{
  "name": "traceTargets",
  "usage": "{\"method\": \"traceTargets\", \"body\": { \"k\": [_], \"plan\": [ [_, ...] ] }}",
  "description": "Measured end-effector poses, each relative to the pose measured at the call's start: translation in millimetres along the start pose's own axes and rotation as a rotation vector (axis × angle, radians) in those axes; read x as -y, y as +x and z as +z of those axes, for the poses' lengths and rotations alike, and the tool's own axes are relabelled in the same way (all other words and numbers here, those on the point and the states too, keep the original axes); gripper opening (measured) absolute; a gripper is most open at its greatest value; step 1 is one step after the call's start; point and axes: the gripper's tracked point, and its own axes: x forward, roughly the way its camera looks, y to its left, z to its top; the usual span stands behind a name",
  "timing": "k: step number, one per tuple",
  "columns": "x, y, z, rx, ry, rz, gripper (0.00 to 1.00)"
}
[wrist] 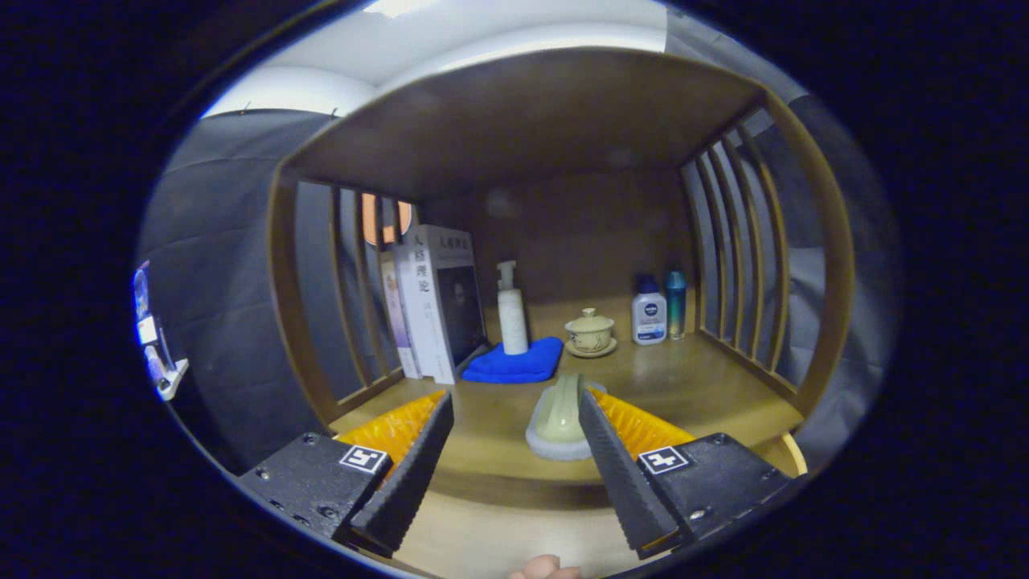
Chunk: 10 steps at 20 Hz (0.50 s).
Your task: Pull open the drawer, take out the items inside it, and place them on the countertop above the cabinet.
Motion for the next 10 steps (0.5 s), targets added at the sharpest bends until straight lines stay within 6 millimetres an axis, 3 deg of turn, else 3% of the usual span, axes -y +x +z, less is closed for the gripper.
{"method": "traceTargets", "body": {
  "k": [5, 8, 10],
  "plan": [
    [-22, -86, -24, 0.091, -0.032, 0.023, 1.0],
    [-31, -129, -52, 0.131, -0.069, -0.004, 1.0],
    [-34, -146, -74, 0.127, -0.077, -0.028, 1.0]
  ]
}}
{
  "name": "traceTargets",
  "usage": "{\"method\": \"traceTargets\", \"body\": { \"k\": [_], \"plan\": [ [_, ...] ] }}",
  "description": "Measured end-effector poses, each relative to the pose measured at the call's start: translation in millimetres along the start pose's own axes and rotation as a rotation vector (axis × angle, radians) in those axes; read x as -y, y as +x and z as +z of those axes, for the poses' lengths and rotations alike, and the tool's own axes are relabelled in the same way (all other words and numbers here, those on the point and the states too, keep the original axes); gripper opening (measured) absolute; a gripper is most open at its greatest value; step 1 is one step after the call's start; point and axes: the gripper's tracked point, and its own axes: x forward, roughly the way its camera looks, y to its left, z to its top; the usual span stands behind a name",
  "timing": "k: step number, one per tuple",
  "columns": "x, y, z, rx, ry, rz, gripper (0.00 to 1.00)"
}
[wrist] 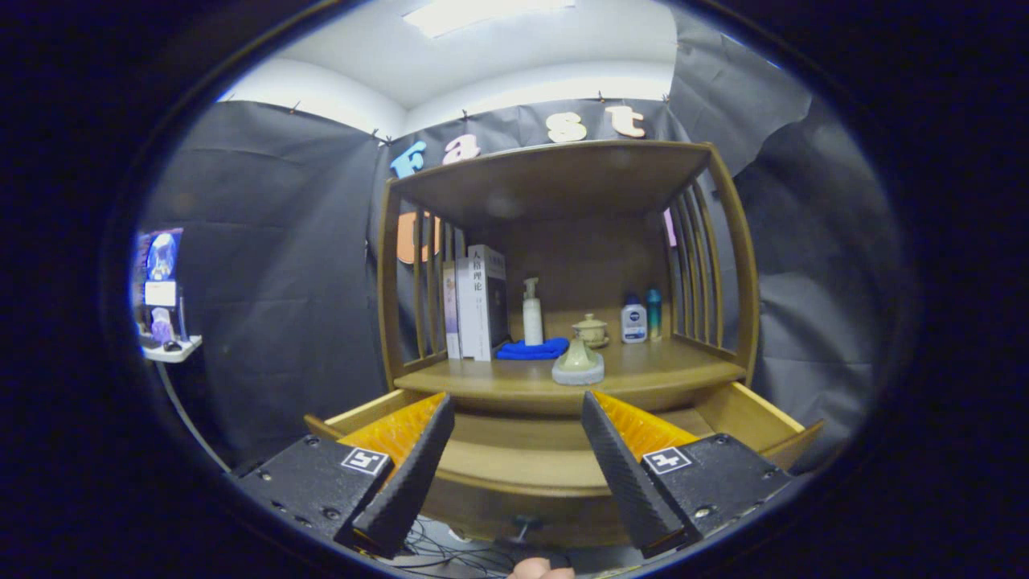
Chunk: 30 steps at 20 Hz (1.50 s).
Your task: Pull open the drawer, take out the items inside it, and place them on the countertop above the cabinet.
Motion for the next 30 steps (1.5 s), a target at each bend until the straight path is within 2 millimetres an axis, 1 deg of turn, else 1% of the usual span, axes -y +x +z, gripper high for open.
{"method": "traceTargets", "body": {
  "k": [2, 3, 5, 7, 9, 12, 14, 15, 17, 18, 19, 20, 25, 30],
  "plan": [
    [-2, -14, -22, -0.02, -0.013, -0.027, 1.0],
    [-2, -18, -32, -0.029, -0.025, -0.046, 1.0],
    [9, -24, -57, -0.061, -0.057, -0.122, 1.0],
    [14, -28, -73, -0.064, -0.06, -0.191, 1.0],
    [12, -27, -82, -0.053, -0.064, -0.22, 1.0],
    [18, -15, -96, -0.081, -0.096, -0.263, 1.0],
    [21, -7, -104, -0.104, -0.082, -0.286, 1.0],
    [22, -3, -108, -0.113, -0.068, -0.291, 1.0],
    [20, -4, -103, -0.086, -0.041, -0.281, 1.0],
    [20, -2, -108, -0.079, -0.036, -0.279, 0.99],
    [19, -1, -106, -0.069, -0.032, -0.278, 1.0],
    [20, -1, -109, -0.072, -0.032, -0.278, 1.0],
    [18, 2, -108, -0.064, -0.04, -0.282, 1.0],
    [20, 10, -110, -0.086, -0.002, -0.26, 0.99]
  ]
}}
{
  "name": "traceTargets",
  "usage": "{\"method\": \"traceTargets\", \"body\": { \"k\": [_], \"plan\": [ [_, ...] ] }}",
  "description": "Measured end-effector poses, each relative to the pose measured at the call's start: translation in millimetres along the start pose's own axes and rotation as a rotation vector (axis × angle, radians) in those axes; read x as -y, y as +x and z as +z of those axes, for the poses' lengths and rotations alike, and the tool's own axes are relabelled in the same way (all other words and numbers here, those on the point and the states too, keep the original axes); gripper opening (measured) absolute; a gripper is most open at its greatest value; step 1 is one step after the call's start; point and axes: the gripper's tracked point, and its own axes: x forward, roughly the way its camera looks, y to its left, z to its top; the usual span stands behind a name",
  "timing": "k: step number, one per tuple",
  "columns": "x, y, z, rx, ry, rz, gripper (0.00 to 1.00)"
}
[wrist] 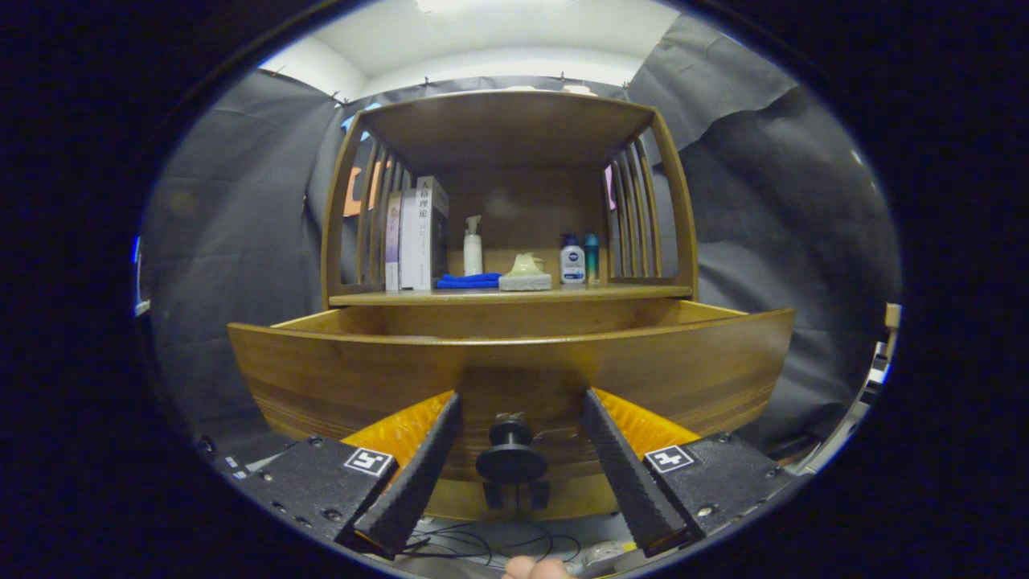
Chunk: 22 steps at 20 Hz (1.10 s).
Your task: Pull open the drawer, take out the items inside it, and place them on the countertop above the cabinet.
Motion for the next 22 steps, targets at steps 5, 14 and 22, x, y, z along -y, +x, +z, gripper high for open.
{"method": "traceTargets", "body": {
  "k": [5, 14, 22],
  "plan": [
    [0, 18, 3, -0.028, 0.001, 0.002, 0.99],
    [-6, 49, 9, -0.066, -0.015, -0.024, 0.99],
    [-5, 72, 12, -0.074, -0.031, -0.024, 0.99]
  ]
}}
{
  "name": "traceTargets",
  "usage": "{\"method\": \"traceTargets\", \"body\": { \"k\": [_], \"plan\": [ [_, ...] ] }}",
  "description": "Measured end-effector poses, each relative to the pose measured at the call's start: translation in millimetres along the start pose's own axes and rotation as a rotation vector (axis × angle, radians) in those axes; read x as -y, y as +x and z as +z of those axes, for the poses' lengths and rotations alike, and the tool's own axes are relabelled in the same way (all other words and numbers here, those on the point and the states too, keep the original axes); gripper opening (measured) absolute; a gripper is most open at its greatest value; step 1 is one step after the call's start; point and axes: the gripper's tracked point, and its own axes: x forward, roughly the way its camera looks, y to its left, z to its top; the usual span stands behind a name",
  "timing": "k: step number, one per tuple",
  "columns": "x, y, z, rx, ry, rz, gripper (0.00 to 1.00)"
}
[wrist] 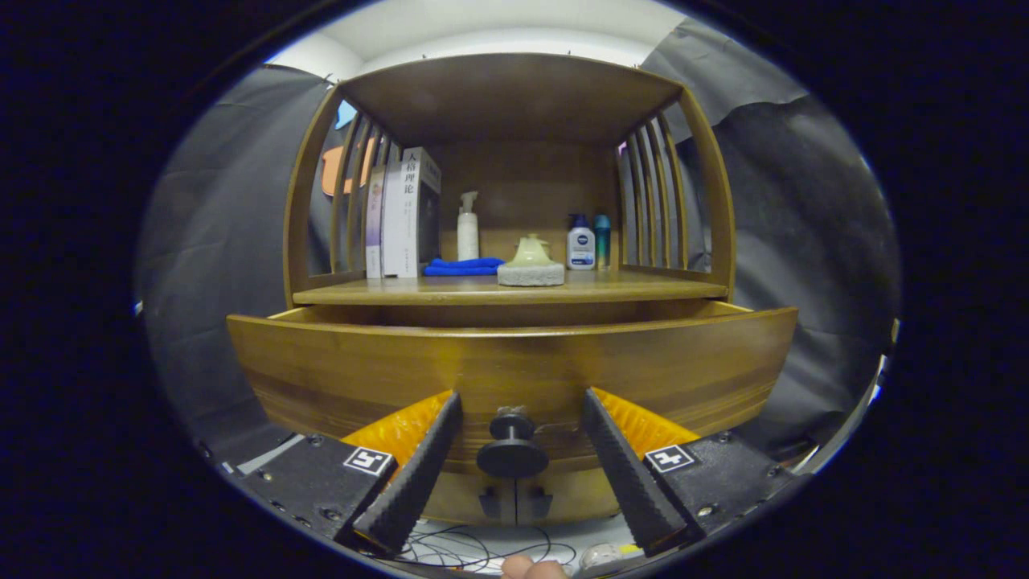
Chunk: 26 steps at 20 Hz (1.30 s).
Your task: Pull open the drawer, take out the items inside it, and place them on the countertop above the cabinet.
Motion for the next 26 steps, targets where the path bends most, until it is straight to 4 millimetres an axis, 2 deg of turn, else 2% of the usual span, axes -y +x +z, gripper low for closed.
{"method": "traceTargets", "body": {
  "k": [17, 26],
  "plan": [
    [6, 61, 10, -0.03, -0.035, 0.021, 0.99],
    [6, 86, 13, -0.042, -0.066, 0.015, 0.99]
  ]
}}
